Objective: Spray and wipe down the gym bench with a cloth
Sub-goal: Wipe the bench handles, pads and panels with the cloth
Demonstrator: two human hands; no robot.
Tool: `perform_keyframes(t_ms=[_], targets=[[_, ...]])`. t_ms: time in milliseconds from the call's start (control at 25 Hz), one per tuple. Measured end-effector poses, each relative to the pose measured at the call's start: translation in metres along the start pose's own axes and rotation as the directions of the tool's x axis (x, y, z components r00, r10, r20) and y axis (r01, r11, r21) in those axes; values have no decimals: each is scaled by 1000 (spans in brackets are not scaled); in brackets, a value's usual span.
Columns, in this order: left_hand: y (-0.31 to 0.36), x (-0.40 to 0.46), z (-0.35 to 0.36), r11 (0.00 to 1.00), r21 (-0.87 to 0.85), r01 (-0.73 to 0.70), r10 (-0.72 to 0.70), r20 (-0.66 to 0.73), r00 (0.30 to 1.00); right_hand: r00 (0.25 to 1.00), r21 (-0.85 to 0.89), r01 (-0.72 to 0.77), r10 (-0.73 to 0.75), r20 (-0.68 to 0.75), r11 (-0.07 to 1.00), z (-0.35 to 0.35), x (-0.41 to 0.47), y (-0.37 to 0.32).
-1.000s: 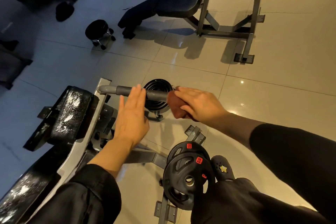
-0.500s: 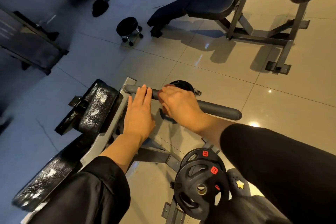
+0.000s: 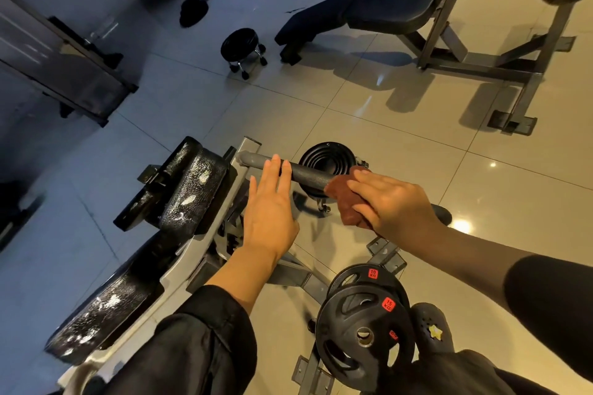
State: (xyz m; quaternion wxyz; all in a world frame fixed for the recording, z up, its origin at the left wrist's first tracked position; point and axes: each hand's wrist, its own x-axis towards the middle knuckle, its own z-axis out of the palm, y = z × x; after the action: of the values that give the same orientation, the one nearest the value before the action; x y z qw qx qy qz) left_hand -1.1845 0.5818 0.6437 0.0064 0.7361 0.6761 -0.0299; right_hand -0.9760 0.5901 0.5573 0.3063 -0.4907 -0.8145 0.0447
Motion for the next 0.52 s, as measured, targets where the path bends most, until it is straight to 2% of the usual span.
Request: perform_keyframes(t_ms=[160,240,400,520], targets=[[4,2,4,1000,-21,9,-10,-15,1000,975,-21,-116,117,190,993,-5,37,-31],[5,1,6,1000,-13,7,-7,-12,1000,983,-18,-70,72,171,997,1,58,-50],[3,0,7,1000,6,0,0,0,1000,995,93,-29,19,101,995,10,68,-60],[0,0,7,1000,9,-7,7,11,1000,999,45,38,-40,36,998,9,45,-39]])
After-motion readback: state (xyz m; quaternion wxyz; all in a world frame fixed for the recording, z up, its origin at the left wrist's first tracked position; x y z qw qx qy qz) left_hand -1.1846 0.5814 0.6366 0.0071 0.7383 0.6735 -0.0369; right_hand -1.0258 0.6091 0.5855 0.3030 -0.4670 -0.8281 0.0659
